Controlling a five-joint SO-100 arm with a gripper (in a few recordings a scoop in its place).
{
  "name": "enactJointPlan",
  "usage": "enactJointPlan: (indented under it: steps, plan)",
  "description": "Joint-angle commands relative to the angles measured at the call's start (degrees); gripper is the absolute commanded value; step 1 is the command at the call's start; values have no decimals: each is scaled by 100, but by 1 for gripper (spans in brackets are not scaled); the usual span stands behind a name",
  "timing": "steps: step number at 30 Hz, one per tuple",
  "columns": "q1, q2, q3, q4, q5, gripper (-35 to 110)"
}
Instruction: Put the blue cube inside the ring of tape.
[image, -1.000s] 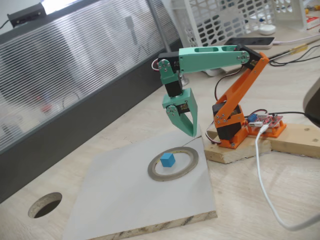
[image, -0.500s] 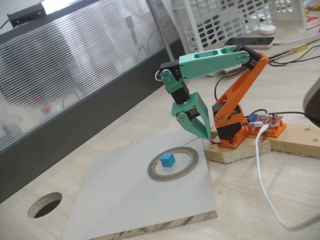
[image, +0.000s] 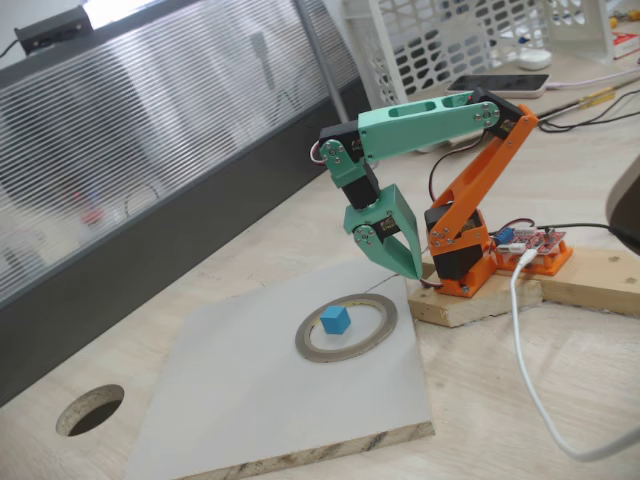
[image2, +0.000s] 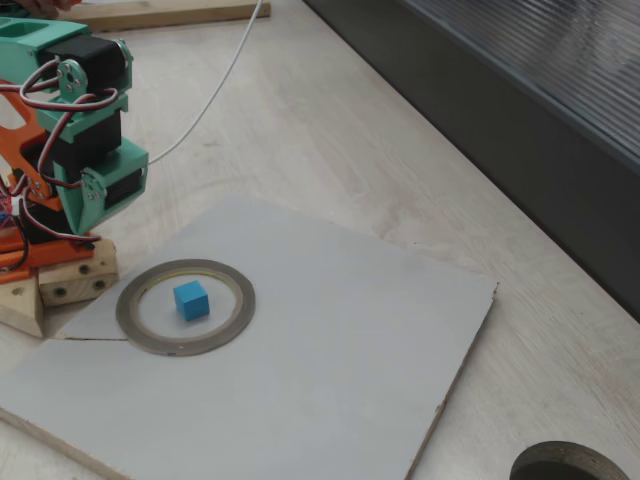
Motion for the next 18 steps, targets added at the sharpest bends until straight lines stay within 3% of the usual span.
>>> enactJointPlan:
  steps: [1, 18]
  plan:
    - [-35, 132, 18, 70, 9, 0]
    - [-35, 105, 79, 70, -35, 0]
